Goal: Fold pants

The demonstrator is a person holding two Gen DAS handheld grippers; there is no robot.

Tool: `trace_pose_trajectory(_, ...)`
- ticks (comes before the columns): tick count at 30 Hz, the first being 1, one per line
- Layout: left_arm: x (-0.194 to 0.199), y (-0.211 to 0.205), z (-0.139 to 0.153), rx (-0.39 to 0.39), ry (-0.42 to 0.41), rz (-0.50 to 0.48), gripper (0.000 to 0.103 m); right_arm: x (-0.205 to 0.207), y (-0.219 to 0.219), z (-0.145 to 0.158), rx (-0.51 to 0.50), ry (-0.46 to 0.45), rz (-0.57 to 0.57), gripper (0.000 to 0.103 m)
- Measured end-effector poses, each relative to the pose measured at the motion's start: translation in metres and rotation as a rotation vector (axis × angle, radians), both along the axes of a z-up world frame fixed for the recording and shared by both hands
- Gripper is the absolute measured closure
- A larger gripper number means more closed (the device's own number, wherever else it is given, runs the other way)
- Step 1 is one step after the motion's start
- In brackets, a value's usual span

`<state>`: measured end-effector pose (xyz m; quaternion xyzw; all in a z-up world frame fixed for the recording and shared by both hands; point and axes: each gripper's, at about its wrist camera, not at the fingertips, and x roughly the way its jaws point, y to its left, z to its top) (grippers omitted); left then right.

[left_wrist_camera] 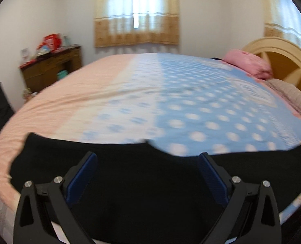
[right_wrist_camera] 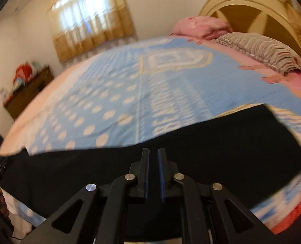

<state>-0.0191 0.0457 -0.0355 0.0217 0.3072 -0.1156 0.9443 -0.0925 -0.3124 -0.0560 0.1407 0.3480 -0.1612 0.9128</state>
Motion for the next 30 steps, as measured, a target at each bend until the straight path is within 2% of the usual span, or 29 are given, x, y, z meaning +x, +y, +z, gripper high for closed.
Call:
trace_pose_trajectory(4, -0.014, -0.037, -0.019, 0.031, 0.023, -0.095, 0.002, 0.001, -0.010, -0.028, -0.008, 0.074, -0.049, 0.094)
trace_pose_trajectory(7, -0.017, -0.046, -0.040, 0.087, 0.077, -0.137, 0.002, -0.020, -0.029, -0.030, 0.113, 0.013, -0.063, 0.095)
trace_pose_trajectory(10, -0.022, -0.044, -0.060, 0.103, 0.156, -0.162, 0.002, -0.023, -0.011, -0.015, 0.026, 0.021, -0.095, 0.094)
trace_pose_trajectory(12, -0.031, -0.037, -0.063, 0.109, 0.138, -0.178, 0.002, -0.022, 0.017, -0.004, 0.027, -0.045, 0.021, 0.094)
trace_pose_trajectory(14, -0.036, -0.028, -0.058, 0.119, 0.126, -0.174, 0.002, -0.010, 0.043, -0.003, 0.106, -0.075, 0.145, 0.094)
trace_pose_trajectory(16, -0.036, -0.014, -0.051, 0.083, 0.124, -0.150, 0.002, 0.009, 0.075, -0.010, 0.193, -0.072, 0.285, 0.094)
trace_pose_trajectory(18, -0.030, 0.004, -0.041, 0.025, 0.117, -0.116, 0.002, 0.023, 0.106, -0.017, 0.198, -0.050, 0.390, 0.094)
trace_pose_trajectory(20, -0.018, 0.024, -0.030, 0.015, 0.086, -0.042, 0.002, 0.031, 0.131, -0.025, 0.201, -0.029, 0.458, 0.094)
trace_pose_trajectory(24, 0.009, 0.072, -0.021, 0.062, 0.055, 0.163, 0.002, 0.036, 0.160, -0.062, 0.314, 0.118, 0.577, 0.094)
trace_pose_trajectory(27, 0.022, 0.106, -0.027, 0.112, 0.048, 0.283, 0.002, 0.023, 0.165, -0.066, 0.304, 0.111, 0.594, 0.094)
trace_pose_trajectory(30, 0.035, 0.134, -0.043, 0.137, 0.089, 0.369, 0.002, 0.025, 0.167, -0.061, 0.300, 0.144, 0.611, 0.094)
